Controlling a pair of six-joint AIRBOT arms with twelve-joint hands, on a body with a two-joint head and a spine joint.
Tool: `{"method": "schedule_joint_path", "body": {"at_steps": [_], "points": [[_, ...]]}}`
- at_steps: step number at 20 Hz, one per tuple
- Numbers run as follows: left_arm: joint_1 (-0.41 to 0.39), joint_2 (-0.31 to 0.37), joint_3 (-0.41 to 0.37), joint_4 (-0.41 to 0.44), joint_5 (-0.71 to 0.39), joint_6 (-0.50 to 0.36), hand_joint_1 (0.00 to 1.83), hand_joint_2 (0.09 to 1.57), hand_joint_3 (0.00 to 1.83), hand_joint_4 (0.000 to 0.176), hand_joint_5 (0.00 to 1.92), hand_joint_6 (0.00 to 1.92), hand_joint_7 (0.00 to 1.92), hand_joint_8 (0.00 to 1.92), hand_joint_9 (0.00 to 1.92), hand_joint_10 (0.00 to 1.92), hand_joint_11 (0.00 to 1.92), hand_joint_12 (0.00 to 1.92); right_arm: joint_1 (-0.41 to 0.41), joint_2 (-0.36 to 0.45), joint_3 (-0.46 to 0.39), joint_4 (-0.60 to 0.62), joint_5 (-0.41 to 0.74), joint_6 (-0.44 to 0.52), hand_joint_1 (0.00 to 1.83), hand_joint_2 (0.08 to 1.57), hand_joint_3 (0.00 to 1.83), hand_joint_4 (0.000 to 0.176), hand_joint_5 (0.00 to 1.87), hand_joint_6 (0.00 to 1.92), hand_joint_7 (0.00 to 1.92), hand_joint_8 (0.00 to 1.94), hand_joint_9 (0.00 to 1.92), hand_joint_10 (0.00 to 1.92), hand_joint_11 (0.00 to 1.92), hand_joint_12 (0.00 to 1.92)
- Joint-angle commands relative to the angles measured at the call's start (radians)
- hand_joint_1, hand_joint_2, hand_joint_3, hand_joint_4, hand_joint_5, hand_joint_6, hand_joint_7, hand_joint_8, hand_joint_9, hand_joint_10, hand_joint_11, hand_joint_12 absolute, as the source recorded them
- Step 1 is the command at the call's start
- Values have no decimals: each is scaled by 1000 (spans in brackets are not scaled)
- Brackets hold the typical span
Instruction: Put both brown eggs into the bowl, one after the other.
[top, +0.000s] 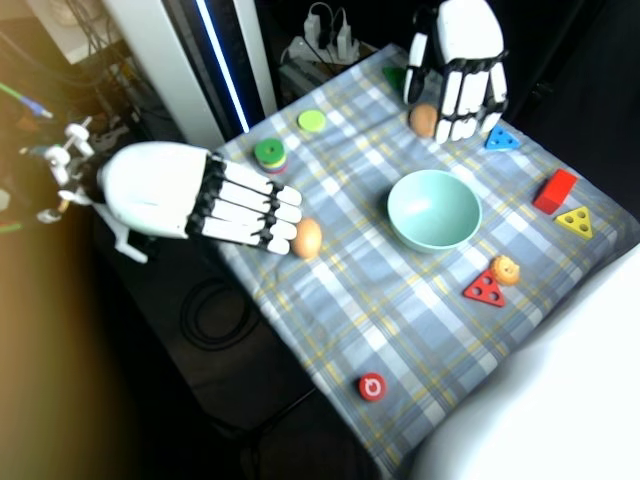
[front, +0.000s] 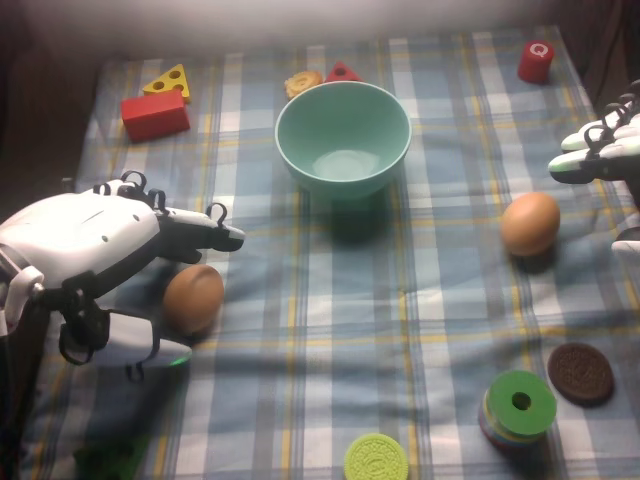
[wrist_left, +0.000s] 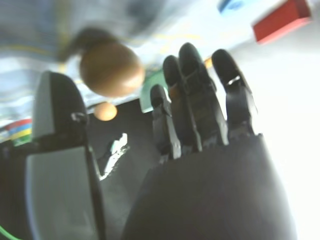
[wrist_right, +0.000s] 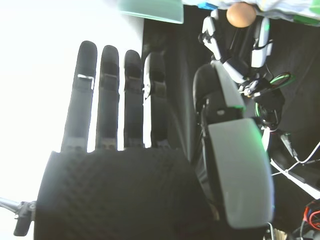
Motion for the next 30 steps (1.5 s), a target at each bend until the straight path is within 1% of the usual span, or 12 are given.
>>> {"method": "schedule_joint_path", "body": {"at_steps": [1, 7, 12, 13, 15, 16, 19, 20, 21, 22, 24, 30], "points": [[-14, -5, 9, 12, -78, 3, 1140, 967, 0, 176, 565, 6, 736, 16, 693, 31, 53, 846, 12, 7, 1, 24, 118, 4, 713, 1276, 7, 0, 610, 0, 593, 0, 577, 2, 366, 581], [-21, -26, 32, -17, -59, 7, 1135, 1020, 0, 130, 857, 1, 657, 855, 787, 137, 2, 975, 12, 6, 1, 24, 118, 5, 686, 1289, 3, 0, 629, 2, 598, 3, 590, 4, 403, 525], [-25, -32, 37, -30, -58, 7, 1068, 1025, 0, 123, 911, 0, 650, 932, 630, 485, 59, 963, 10, 6, 2, 24, 117, 5, 762, 1287, 0, 0, 628, 0, 609, 2, 608, 4, 417, 533], [-25, -34, 39, -34, -58, 7, 1055, 1053, 10, 165, 1042, 641, 712, 1034, 609, 625, 26, 1093, 10, 6, 2, 24, 117, 5, 764, 1287, 0, 0, 628, 0, 610, 3, 615, 6, 423, 536], [-25, -41, 42, -47, -59, 7, 1045, 1077, 0, 176, 1048, 847, 771, 1058, 644, 760, 86, 1144, 8, 6, 1, 25, 117, 6, 771, 1285, 0, 0, 628, 1, 617, 3, 629, 8, 438, 554], [-25, -44, 43, -52, -62, 7, 1207, 1121, 2, 0, 1074, 655, 840, 1323, 626, 849, 89, 1145, 7, 6, 1, 26, 117, 6, 749, 1285, 0, 0, 625, 0, 613, 1, 627, 5, 434, 560], [-28, -45, 39, -81, -122, 0, 1099, 1049, 0, 90, 1131, 712, 863, 1102, 675, 947, 142, 1101, 4, 6, 1, 30, 118, 8, 742, 1288, 1, 0, 620, 2, 618, 3, 626, 3, 421, 560], [-36, -45, 41, -81, -152, -25, 1109, 1033, 0, 80, 1173, 646, 895, 1105, 712, 991, 178, 1094, 4, 6, 1, 31, 118, 8, 754, 1285, 0, 0, 626, 4, 627, 5, 634, 5, 425, 565], [-43, -45, 45, -81, -170, -43, 1075, 1043, 1, 152, 1139, 702, 912, 1113, 674, 1083, 78, 1251, 3, 6, 1, 31, 118, 8, 756, 1285, 0, 0, 624, 3, 629, 6, 642, 8, 431, 569], [-58, -45, 51, -81, -197, -60, 1077, 1043, 0, 145, 1142, 700, 936, 1132, 677, 1137, 42, 1294, 3, 6, 1, 32, 118, 8, 759, 1284, 0, 0, 622, 2, 631, 6, 644, 8, 434, 573], [-113, -61, 75, -85, -226, -63, 1123, 1042, 0, 10, 1154, 681, 898, 1222, 607, 1248, 23, 1258, 3, 6, 1, 32, 118, 8, 764, 1288, 1, 0, 624, 2, 634, 6, 641, 5, 426, 570], [-368, -216, 252, -45, -75, -63, 1269, 1072, 0, 0, 1234, 320, 1002, 1159, 617, 946, 41, 1481, 3, 3, 5, 32, 118, 8, 756, 1291, 1, 0, 614, 2, 642, 4, 639, 4, 425, 546]]}}
